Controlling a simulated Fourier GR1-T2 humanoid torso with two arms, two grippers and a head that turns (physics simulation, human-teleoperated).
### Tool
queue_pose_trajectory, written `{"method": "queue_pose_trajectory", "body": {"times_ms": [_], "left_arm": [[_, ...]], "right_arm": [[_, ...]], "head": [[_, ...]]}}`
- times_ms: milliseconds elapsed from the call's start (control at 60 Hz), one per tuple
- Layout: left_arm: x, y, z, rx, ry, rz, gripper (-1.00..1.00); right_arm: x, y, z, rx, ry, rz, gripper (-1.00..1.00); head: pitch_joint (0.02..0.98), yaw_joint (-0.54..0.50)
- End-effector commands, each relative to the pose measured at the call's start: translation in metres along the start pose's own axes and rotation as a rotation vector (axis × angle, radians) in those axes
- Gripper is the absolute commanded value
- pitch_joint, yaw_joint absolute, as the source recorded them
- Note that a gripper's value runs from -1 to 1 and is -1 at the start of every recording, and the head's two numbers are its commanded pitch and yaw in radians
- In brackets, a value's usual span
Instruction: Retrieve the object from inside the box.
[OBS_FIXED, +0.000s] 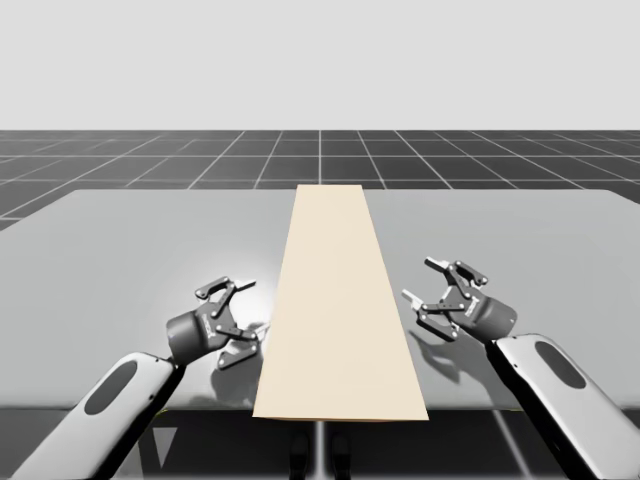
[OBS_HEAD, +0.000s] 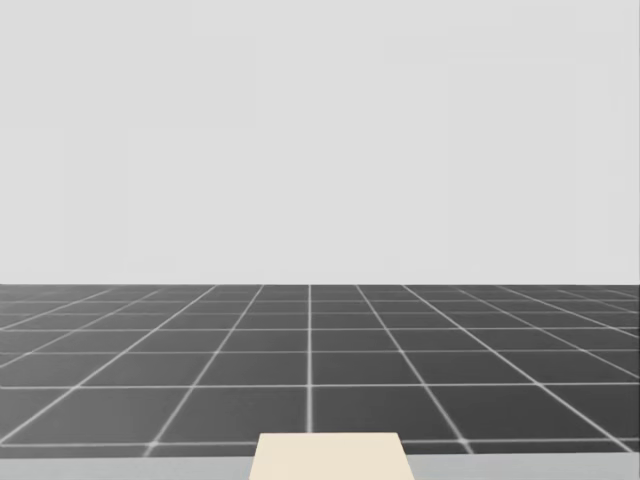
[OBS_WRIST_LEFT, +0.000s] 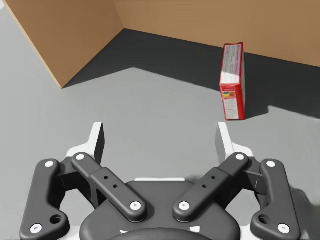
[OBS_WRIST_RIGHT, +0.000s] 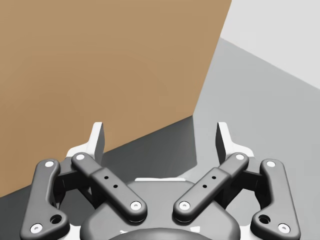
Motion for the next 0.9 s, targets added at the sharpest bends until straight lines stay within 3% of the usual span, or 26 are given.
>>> {"method": "queue_pose_trajectory", "body": {"times_ms": [17,233,583,683,900], "left_arm": [[0.005,-0.031,-0.017,-0.111,0.018,-0.034,-1.00],[0.005,-0.034,-0.044,-0.164,0.036,-0.022,-1.00],[-0.005,-0.018,-0.102,-0.206,0.062,0.086,-1.00],[-0.011,-0.023,-0.122,-0.234,0.066,0.120,-1.00],[-0.010,-0.045,-0.152,-0.307,0.066,0.149,-1.00]], "right_arm": [[0.000,0.008,0.008,0.026,-0.024,0.022,-1.00],[-0.004,0.013,0.016,0.029,-0.023,0.047,-1.00],[-0.006,0.020,0.023,0.036,-0.015,0.064,-1.00],[-0.005,0.021,0.025,0.038,-0.021,0.066,-1.00],[-0.004,0.022,0.029,0.044,-0.021,0.074,-1.00]], "head": [[0.047,-0.02],[0.053,-0.02],[0.071,0.00],[0.082,0.00],[0.109,0.00]]}}
